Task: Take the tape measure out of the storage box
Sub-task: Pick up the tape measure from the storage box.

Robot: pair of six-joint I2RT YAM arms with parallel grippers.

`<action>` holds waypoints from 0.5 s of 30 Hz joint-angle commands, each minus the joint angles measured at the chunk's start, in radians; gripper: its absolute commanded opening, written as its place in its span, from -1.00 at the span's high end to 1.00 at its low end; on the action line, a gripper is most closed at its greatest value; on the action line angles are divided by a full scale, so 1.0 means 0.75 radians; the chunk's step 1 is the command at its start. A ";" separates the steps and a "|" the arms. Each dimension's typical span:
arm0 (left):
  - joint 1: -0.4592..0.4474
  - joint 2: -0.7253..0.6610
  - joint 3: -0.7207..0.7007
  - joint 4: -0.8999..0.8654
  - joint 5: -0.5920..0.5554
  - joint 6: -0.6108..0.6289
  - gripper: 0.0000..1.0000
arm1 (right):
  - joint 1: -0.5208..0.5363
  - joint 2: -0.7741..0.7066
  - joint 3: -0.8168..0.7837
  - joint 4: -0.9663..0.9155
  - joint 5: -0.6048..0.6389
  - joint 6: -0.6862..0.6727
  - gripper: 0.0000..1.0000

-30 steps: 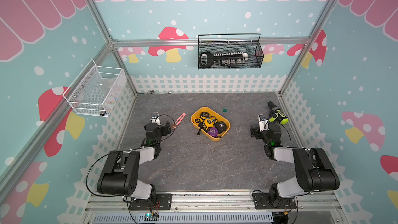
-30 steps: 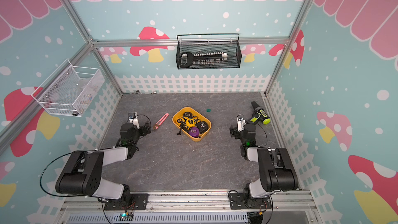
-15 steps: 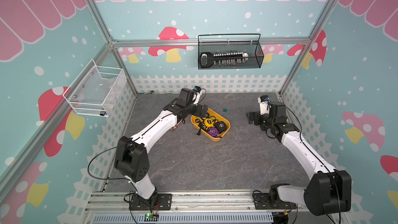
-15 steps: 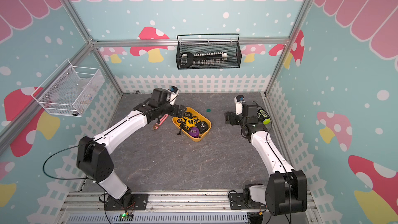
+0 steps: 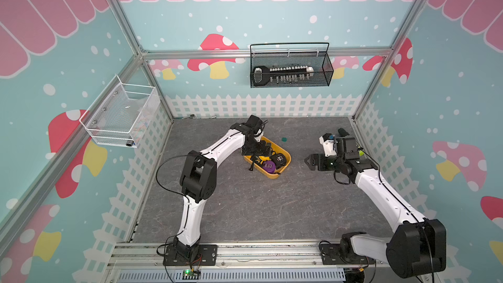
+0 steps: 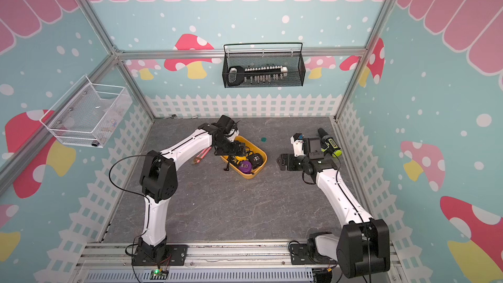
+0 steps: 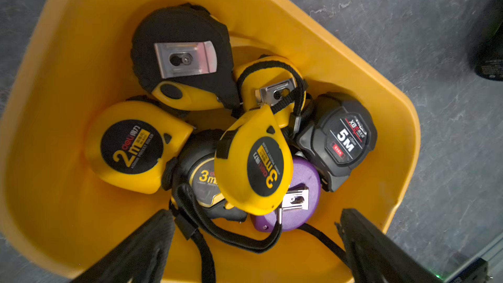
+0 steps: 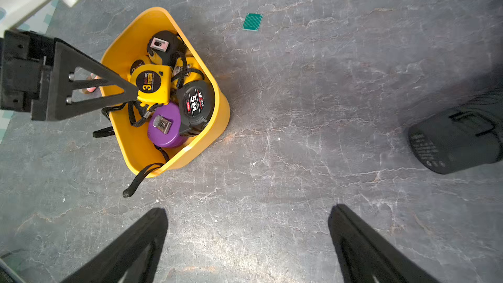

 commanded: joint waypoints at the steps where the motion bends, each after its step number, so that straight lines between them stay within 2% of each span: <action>1: 0.027 0.067 0.050 -0.048 0.057 -0.085 -0.89 | 0.010 -0.006 -0.023 -0.020 -0.024 0.003 -0.96; 6: 0.065 0.139 0.097 -0.045 0.127 -0.123 -0.72 | 0.011 0.030 -0.023 0.005 -0.046 0.000 -0.92; 11: 0.079 0.197 0.164 -0.047 0.167 -0.134 -0.44 | 0.012 0.072 -0.016 0.019 -0.068 0.008 -0.84; 13: 0.081 0.208 0.173 -0.046 0.188 -0.141 -0.25 | 0.012 0.080 -0.014 0.025 -0.077 0.014 -0.80; 15: 0.081 0.215 0.180 -0.044 0.222 -0.140 -0.14 | 0.012 0.087 -0.014 0.029 -0.082 0.019 -0.77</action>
